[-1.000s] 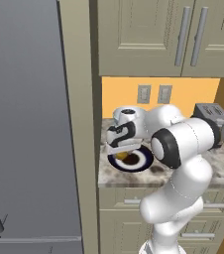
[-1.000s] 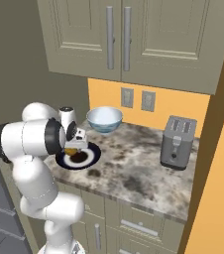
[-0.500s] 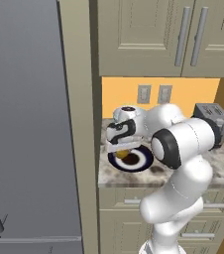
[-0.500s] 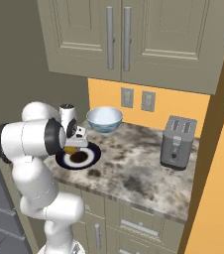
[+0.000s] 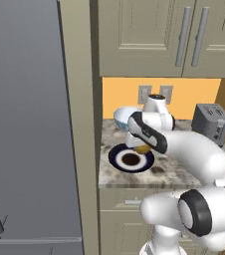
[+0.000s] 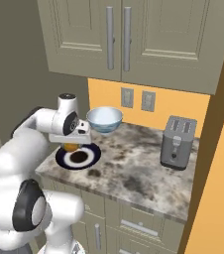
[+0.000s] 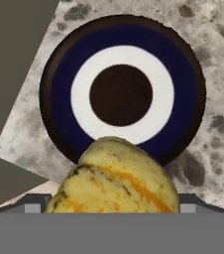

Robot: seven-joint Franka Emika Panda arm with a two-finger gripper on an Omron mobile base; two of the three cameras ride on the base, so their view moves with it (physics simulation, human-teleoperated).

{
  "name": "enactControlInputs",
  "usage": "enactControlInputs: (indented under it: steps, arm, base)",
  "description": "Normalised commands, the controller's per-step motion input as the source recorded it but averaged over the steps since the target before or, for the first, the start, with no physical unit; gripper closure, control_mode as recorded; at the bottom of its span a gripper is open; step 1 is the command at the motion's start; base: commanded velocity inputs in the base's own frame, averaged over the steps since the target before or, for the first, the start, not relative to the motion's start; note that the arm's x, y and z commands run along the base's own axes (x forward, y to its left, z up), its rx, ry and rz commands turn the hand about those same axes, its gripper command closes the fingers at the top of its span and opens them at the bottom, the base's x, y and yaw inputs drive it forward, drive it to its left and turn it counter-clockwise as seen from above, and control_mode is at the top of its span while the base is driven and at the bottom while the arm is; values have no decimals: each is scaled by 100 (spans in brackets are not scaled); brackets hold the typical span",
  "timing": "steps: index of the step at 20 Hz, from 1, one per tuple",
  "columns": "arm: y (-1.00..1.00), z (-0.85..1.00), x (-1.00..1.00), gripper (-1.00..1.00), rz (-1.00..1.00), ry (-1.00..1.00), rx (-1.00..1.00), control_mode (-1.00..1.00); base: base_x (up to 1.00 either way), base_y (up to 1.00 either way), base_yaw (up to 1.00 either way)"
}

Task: Pick the squash from the counter and place it in the microwave.

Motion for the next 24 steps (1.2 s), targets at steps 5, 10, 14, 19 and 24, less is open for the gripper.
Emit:
enactControlInputs:
  steps: [5,10,14,19,24]
  arm:
    - [-45,90,-100,100,0,-1,0,-100]
    - [-42,79,-100,100,0,-2,0,-100]
    - [-31,53,-100,100,-3,-5,-1,-100]
    - [-17,12,-40,100,0,-4,0,-100]
    - [0,0,0,100,0,0,0,100]
  base:
    - [0,0,0]
    - [0,0,0]
    - [0,0,0]
    - [0,0,0]
    - [-97,6,10]
